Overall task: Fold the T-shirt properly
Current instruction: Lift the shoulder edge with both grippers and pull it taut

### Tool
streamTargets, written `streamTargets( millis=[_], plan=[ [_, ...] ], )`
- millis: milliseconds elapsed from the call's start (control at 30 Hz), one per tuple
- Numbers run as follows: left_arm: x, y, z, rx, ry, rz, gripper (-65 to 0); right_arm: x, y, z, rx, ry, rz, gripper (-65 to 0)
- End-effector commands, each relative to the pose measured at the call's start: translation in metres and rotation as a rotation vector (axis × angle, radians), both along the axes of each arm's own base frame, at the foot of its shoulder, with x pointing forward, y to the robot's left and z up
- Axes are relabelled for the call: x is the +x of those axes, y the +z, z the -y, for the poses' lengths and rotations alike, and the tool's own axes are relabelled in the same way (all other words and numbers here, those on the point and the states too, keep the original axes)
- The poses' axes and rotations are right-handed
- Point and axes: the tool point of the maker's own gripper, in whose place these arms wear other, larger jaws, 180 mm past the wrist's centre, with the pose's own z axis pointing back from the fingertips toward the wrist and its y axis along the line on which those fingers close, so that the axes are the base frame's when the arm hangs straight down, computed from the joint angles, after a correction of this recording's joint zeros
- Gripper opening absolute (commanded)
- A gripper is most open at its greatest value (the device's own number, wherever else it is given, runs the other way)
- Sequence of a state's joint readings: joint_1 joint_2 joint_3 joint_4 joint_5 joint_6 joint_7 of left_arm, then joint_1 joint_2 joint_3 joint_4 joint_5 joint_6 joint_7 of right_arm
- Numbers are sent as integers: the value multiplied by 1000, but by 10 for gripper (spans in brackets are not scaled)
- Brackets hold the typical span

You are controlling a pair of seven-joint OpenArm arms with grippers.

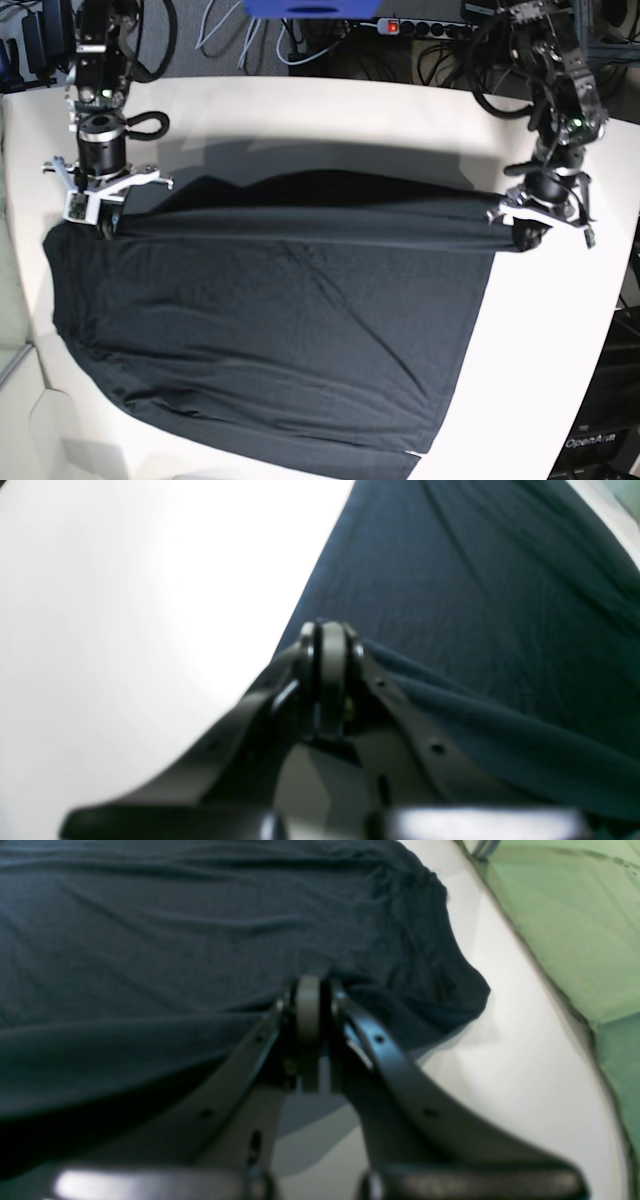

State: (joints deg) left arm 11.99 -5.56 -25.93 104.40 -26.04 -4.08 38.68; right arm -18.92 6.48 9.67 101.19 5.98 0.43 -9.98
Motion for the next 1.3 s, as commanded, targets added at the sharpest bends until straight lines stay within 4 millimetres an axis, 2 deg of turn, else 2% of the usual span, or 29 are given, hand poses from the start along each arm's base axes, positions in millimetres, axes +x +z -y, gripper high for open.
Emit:
streamTargets(
  millis=[0,233,333,533,667,933,1267],
  plan=[
    [6,14,-1,9,-1,45,-650,9,14,1,-17,10,54,-648],
    [12,18,1,9,-6,59,-650,13,-7,5,-6,-2,8,-648],
    [12,10,0,-2,-2,39,-650,14,-7,4,-5,0,8,-648],
    [12,-3,-3,-17,9,9,-650,23,-5,-17,-83,80,3,-649],
    [12,-2,-4,-17,11,11,-650,33,-2,-31,-90,119,16,-648],
    [13,-1,-4,-14,11,13,-650,39,-13,-26,-89,112,-9,-648],
    [13,-1,-5,-10,11,13,-650,43,-10,-22,-104,114,-2,-648]
  ],
)
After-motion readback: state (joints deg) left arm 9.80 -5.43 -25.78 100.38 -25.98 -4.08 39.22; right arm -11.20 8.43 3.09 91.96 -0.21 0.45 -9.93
